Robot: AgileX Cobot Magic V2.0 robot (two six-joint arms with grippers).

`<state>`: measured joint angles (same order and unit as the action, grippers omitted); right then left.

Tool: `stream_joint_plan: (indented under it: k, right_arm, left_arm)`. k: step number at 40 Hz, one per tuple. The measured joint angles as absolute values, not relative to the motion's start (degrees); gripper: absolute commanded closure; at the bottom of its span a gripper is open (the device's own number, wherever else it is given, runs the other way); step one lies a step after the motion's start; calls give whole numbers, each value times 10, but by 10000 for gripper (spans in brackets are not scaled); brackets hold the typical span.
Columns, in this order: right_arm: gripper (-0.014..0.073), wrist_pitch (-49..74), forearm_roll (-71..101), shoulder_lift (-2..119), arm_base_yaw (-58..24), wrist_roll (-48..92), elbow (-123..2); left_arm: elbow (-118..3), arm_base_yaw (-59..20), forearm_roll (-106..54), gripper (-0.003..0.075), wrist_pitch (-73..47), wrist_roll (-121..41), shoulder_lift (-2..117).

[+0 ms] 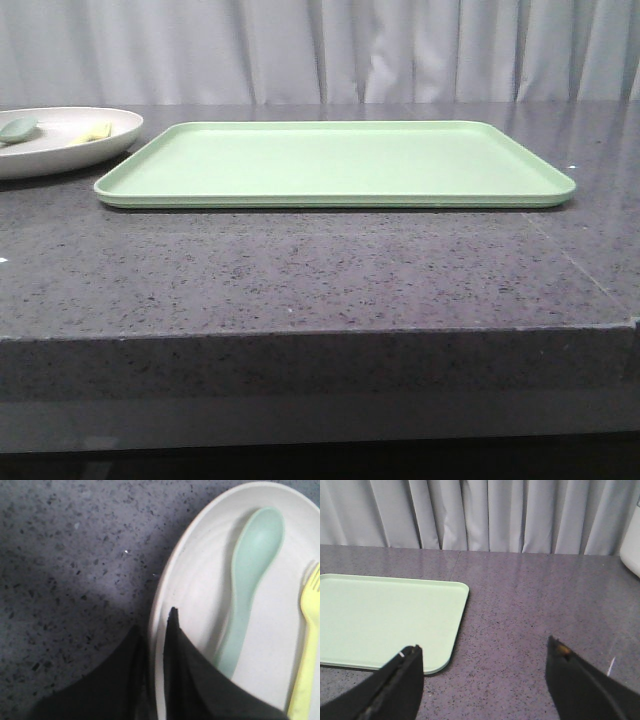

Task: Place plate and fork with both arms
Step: 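Lower the left gripper to the cream plate rim and grip it, then lift the plate with the left gripper and lower it onto the tray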

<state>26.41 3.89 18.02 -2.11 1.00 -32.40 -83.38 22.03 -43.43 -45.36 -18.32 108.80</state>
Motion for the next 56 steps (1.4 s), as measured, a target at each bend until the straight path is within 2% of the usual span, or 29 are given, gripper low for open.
stream_joint_plan:
  k: [5,19,33,44,56]
  right_arm:
    - [56,264,39,180,-21,10,-324]
    - [56,264,39,180,-21,10,-324]
    - [56,264,39,180,-21,10,-324]
    - [56,264,39,180,-21,10,-324]
    - [56,264,39,180,-21,10,-324]
  left_arm:
    - [-834,220,-434,738,-452,-183,1089]
    - [-834,220,-423,739,-458,-186,1089]
    - [-834,204,-374,739,-485,-139,1013]
    - [-834,109,-326,739,-490,-46,967]
    - [-834,-45,-221,739,-450,86,965]
